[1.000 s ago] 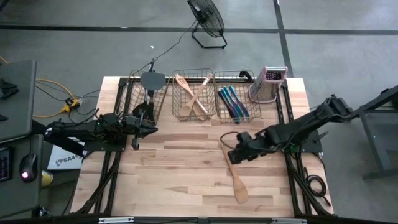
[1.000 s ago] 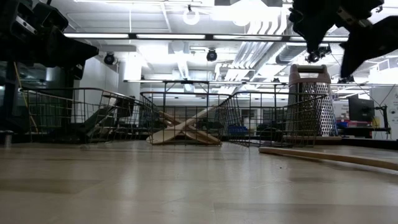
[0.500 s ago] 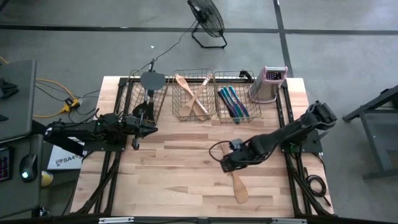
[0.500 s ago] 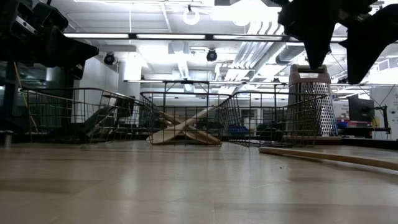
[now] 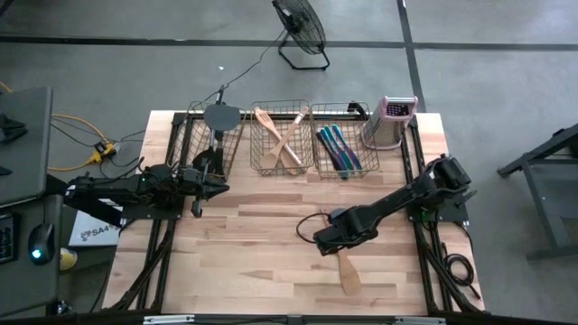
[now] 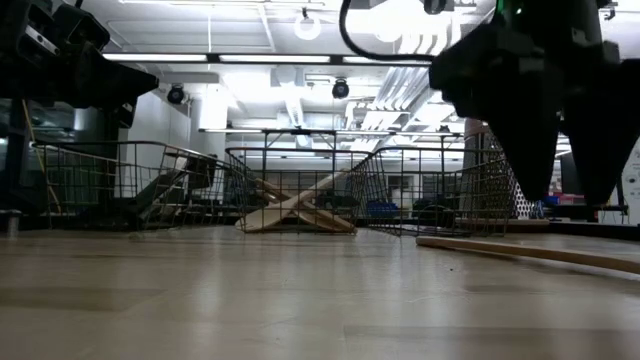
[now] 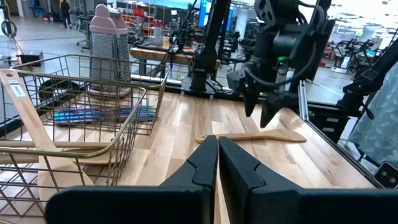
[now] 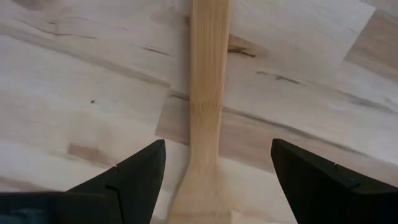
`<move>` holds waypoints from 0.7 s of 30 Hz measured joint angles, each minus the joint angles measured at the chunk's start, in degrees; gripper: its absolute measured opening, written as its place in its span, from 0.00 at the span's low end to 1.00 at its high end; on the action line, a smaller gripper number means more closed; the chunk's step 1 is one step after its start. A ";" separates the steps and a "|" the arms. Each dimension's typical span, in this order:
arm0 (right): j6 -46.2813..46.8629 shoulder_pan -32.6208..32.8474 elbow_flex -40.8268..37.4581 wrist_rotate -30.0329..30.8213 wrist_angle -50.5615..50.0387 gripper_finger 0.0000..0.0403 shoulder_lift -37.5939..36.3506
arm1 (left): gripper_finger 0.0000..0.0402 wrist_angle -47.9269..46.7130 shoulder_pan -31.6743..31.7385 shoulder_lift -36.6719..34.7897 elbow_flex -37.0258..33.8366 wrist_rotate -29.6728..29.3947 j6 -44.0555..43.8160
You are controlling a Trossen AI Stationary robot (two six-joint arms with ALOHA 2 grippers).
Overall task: Pick & Place Kitchen Items
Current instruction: Put the brown serving spoon into the middle wire basket
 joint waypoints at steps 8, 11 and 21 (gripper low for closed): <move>-0.94 -0.31 -0.04 2.66 0.23 0.71 1.39 | 0.04 -0.02 -0.02 0.02 0.00 0.00 0.00; -1.61 -0.96 -0.04 2.64 0.21 0.71 1.39 | 0.04 -0.01 -0.01 0.01 0.00 0.00 0.00; -4.56 -2.96 -0.09 1.31 2.19 0.71 4.37 | 0.04 0.00 0.00 0.00 0.00 0.01 0.00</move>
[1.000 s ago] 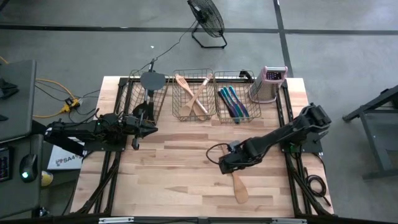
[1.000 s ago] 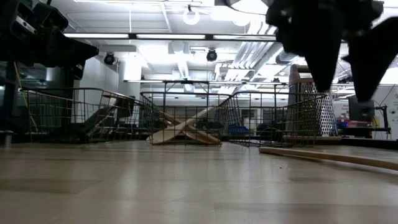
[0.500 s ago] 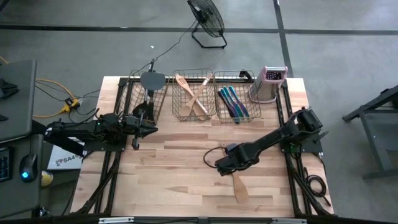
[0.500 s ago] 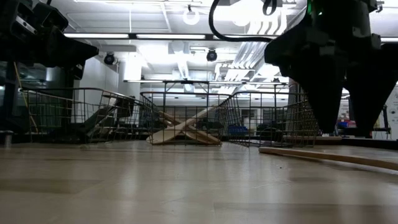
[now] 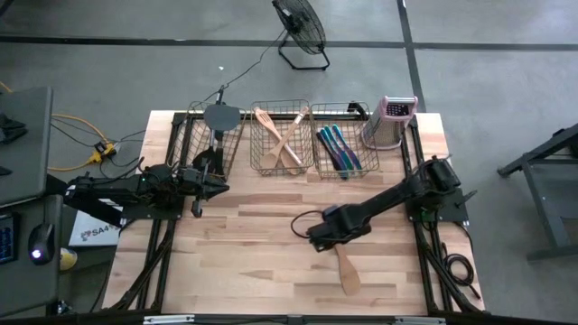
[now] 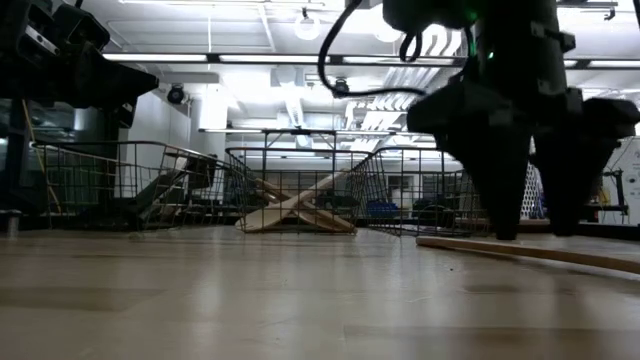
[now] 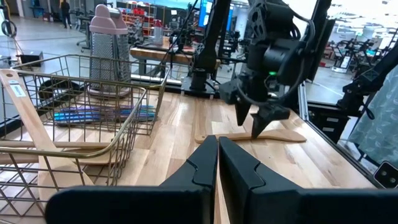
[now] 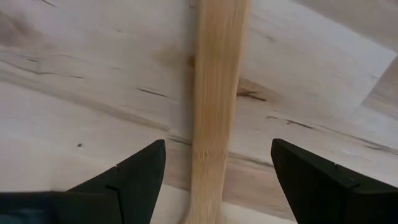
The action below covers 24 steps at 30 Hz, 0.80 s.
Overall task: Pick & Place Kitchen Items
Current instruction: Put the brown serving spoon into the middle wire basket
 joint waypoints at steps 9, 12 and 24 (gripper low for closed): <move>-0.72 0.29 -0.02 -2.44 1.48 0.71 2.62 | 0.04 0.00 -0.01 0.00 0.00 0.00 0.00; -0.64 0.87 0.00 -3.10 1.96 0.71 2.62 | 0.04 0.00 -0.01 0.00 0.00 0.01 0.00; 1.99 3.95 0.00 -4.36 2.38 0.71 3.05 | 0.04 -0.01 -0.01 0.00 0.00 -0.01 0.00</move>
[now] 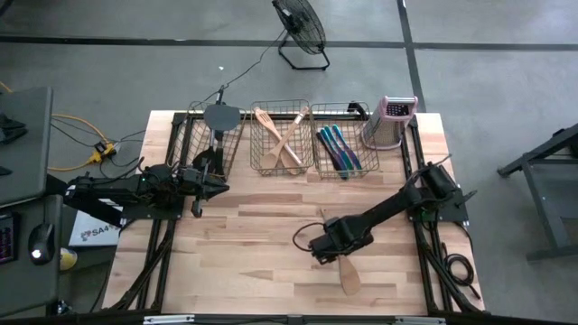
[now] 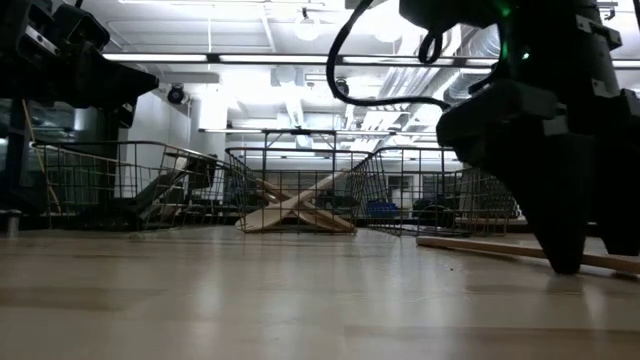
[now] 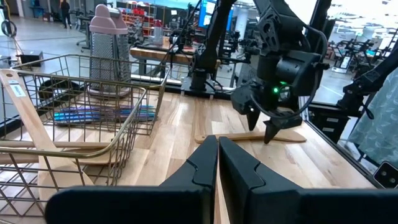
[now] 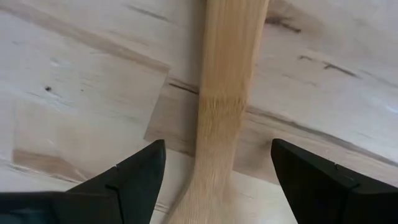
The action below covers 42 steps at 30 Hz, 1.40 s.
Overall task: Pick & Place Kitchen Items
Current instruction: Put the brown serving spoon into the middle wire basket
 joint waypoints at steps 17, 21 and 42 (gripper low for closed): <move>0.35 -0.10 0.15 -0.49 1.39 0.71 1.34 | 0.04 0.00 0.01 0.00 0.00 0.00 0.00; 0.52 -0.11 0.13 -0.50 1.39 0.67 1.39 | 0.04 0.00 0.00 0.00 0.00 0.01 0.00; 1.62 -1.01 0.04 -0.66 1.35 0.32 1.49 | 0.04 0.00 0.00 0.00 0.00 0.01 0.00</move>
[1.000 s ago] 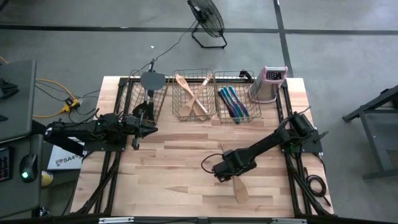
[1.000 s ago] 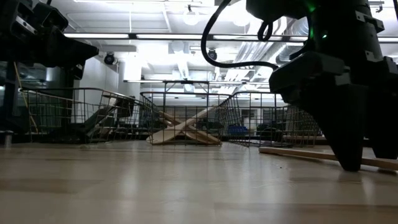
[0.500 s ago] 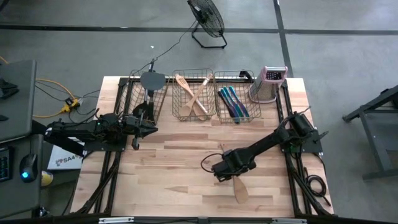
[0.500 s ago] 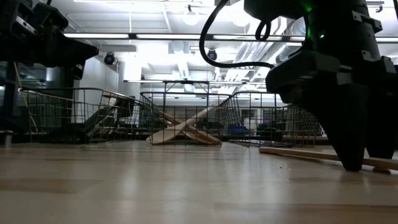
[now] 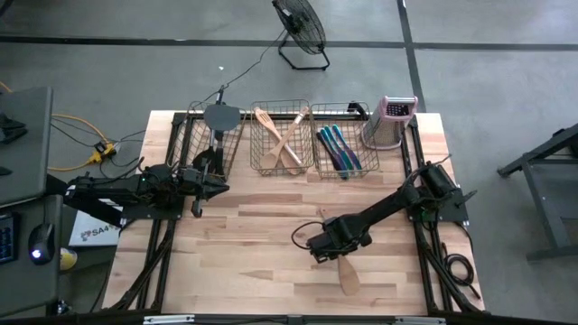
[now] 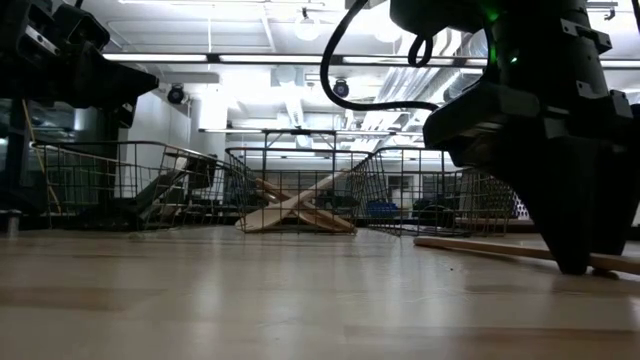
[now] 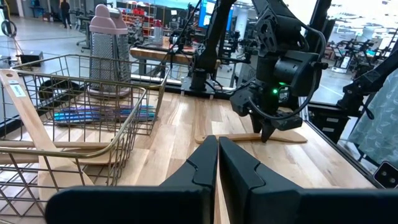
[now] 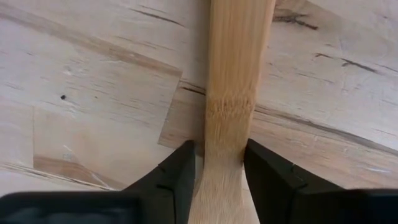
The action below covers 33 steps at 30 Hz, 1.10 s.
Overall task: Pick & Place Kitchen Items
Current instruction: Put the brown serving spoon into the middle wire basket
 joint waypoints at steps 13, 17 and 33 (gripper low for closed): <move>-0.07 -0.04 -0.07 -0.54 0.07 0.19 0.00 | 0.04 -0.01 0.01 0.01 0.00 -0.02 0.00; -0.23 -0.04 -0.07 -0.82 0.45 0.20 0.00 | 0.04 0.00 0.00 0.00 0.00 -0.02 0.00; -1.40 -0.10 -0.28 2.51 3.52 0.19 -2.49 | 0.04 0.01 0.01 0.00 0.00 -0.02 0.00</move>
